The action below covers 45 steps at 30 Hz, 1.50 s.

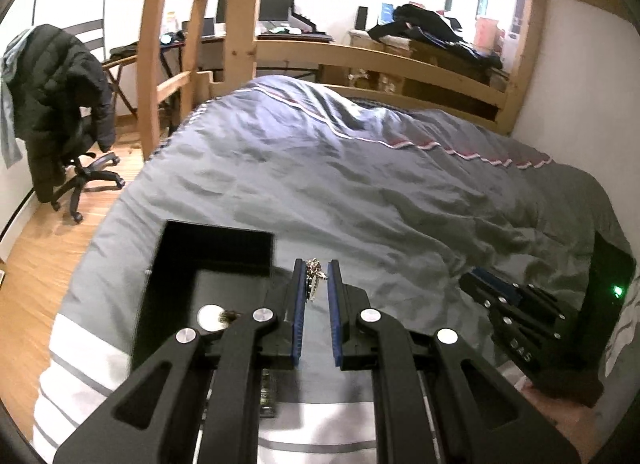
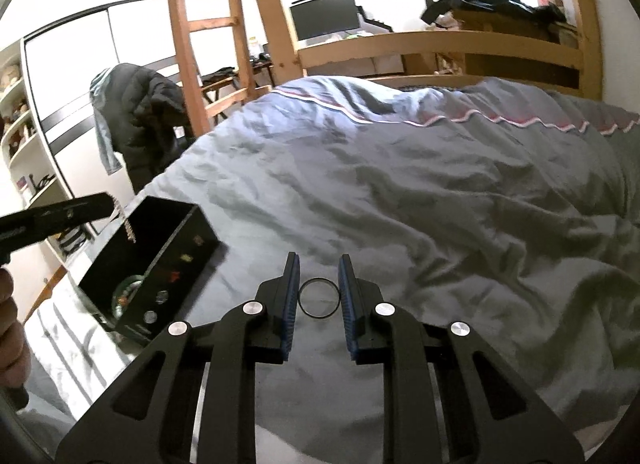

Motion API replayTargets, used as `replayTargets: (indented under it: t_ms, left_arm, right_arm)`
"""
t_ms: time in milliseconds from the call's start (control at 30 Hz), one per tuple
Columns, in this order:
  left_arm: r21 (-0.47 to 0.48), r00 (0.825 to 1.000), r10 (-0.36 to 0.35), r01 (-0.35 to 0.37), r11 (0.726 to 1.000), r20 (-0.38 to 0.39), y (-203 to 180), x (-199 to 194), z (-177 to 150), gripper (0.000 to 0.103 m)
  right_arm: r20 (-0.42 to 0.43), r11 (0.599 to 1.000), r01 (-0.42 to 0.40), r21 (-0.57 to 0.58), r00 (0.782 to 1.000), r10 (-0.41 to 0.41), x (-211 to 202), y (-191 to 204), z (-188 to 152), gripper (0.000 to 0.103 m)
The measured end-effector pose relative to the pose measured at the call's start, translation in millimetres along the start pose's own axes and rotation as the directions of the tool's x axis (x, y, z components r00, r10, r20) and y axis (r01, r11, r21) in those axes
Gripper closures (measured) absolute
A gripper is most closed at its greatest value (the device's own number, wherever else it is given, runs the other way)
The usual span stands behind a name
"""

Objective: Organize jewelry
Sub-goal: 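Carry the gold chain and dark ring into the black box and open both tools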

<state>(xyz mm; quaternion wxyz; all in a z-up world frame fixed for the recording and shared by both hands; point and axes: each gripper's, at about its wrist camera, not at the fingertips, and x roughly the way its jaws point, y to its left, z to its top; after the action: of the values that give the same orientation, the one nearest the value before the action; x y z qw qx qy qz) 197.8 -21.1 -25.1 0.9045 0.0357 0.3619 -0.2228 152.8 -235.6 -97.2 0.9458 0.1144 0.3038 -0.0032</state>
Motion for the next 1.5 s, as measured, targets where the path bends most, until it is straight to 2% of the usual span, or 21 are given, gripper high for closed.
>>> replayTargets:
  t_ms: [300, 733, 1100, 1500]
  left_arm:
    - [-0.052, 0.998, 0.056, -0.056, 0.997, -0.005, 46, -6, 4, 0.092]
    - [-0.161, 0.996, 0.082, -0.085, 0.983, -0.025, 101, -9, -3, 0.092]
    - [-0.192, 0.995, 0.029, -0.047, 0.98, -0.095, 113, 12, -14, 0.092]
    - [-0.221, 0.991, 0.013, -0.042, 0.974, -0.129, 115, 21, -16, 0.093]
  right_arm:
    - [-0.026, 0.994, -0.068, -0.089, 0.998, 0.066, 10, 58, 6, 0.083]
    - [-0.043, 0.976, -0.141, -0.166, 0.99, 0.136, 30, 125, 17, 0.083]
    - [-0.097, 0.958, -0.208, -0.195, 0.977, 0.193, 56, 169, 7, 0.083]
    - [-0.13, 0.946, -0.263, -0.188, 0.962, 0.241, 63, 181, -1, 0.083]
